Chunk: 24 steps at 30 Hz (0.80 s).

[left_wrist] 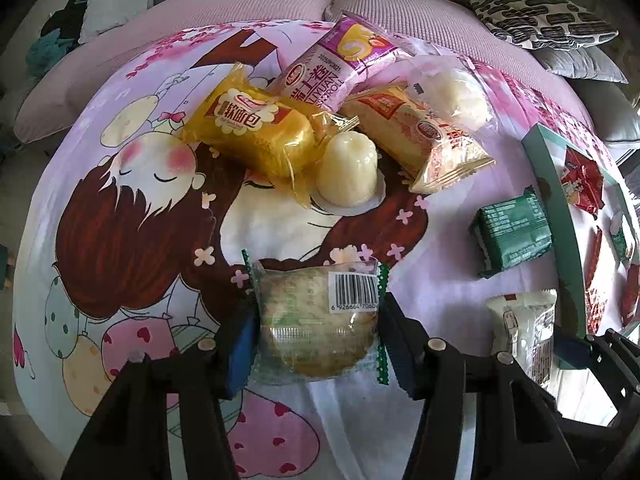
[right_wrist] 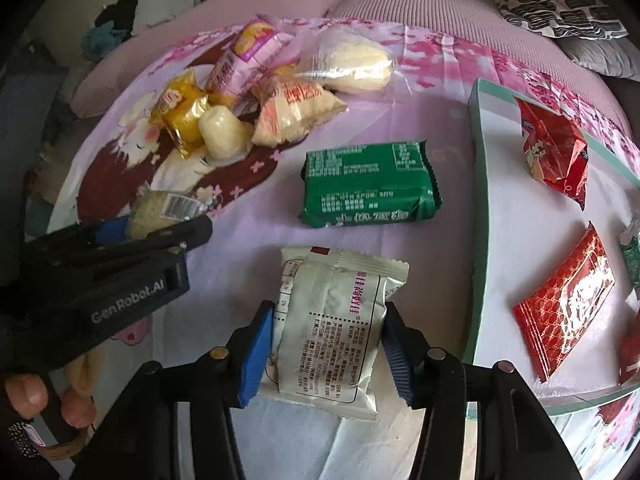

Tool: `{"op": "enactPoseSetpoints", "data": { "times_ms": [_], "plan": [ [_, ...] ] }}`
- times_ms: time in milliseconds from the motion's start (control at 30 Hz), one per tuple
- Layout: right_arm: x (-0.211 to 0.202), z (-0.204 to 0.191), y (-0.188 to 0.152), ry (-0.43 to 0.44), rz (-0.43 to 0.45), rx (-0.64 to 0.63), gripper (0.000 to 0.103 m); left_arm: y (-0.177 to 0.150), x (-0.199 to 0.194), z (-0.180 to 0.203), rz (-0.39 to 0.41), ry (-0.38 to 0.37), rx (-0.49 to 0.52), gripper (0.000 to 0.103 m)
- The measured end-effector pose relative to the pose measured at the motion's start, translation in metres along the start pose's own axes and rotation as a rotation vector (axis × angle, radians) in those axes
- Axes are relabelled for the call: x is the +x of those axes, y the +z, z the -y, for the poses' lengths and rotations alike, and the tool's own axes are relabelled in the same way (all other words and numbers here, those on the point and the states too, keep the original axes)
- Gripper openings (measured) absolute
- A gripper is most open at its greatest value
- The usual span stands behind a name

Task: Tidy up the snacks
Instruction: 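Lift and carry the white pastry pack and round cake pack over the tray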

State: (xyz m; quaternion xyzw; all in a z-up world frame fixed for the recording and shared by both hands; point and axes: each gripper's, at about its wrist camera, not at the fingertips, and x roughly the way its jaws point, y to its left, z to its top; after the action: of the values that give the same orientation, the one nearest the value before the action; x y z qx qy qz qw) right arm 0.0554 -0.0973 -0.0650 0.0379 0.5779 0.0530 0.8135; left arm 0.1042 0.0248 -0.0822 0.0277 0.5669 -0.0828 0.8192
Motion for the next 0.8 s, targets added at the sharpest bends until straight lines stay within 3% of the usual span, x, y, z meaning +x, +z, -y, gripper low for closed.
{"op": "enactPoseSetpoints", "data": {
  "times_ms": [533,800],
  "plan": [
    [-0.050,0.027,0.008,0.066,0.124,0.078,0.055,0.005,-0.073,0.007,0.107,-0.026,0.004,0.056],
    [-0.079,0.071,0.008,0.048,0.224,0.205,0.055,0.029,-0.106,0.053,0.168,-0.133,0.064,0.056]
  ]
}}
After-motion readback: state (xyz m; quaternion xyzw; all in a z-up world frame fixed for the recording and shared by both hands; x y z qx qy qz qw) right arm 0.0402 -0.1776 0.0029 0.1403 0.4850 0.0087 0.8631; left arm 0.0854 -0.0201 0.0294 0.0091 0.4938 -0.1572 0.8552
